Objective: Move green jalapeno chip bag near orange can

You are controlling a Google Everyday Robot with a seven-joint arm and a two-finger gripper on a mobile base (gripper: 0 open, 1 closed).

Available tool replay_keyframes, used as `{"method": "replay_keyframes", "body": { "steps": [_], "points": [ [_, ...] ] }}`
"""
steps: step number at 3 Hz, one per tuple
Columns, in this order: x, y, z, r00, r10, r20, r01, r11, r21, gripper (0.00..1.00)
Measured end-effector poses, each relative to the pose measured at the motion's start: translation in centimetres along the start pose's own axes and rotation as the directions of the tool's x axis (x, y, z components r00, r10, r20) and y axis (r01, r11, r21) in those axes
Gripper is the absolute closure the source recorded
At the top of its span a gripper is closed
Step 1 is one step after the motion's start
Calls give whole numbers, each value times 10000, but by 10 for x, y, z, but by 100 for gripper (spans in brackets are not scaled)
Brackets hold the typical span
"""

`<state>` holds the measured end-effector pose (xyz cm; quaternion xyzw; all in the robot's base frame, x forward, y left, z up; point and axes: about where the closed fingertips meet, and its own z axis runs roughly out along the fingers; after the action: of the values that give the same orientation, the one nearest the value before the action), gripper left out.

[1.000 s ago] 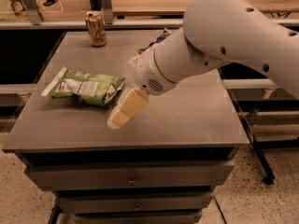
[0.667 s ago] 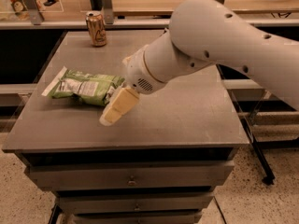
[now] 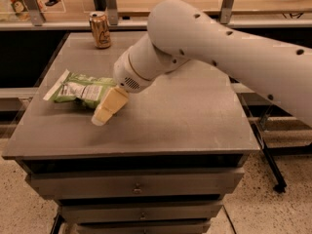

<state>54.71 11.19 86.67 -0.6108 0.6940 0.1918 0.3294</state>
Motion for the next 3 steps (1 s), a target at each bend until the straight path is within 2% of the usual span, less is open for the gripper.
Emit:
{"method": "replay_keyframes", "body": {
  "steps": [2, 3],
  "points": [
    [-8, -12, 41, 9987, -374, -343, 362, 9987, -367, 0],
    [-2, -20, 54, 9979, -525, -392, 506, 9976, -470, 18]
  ]
}}
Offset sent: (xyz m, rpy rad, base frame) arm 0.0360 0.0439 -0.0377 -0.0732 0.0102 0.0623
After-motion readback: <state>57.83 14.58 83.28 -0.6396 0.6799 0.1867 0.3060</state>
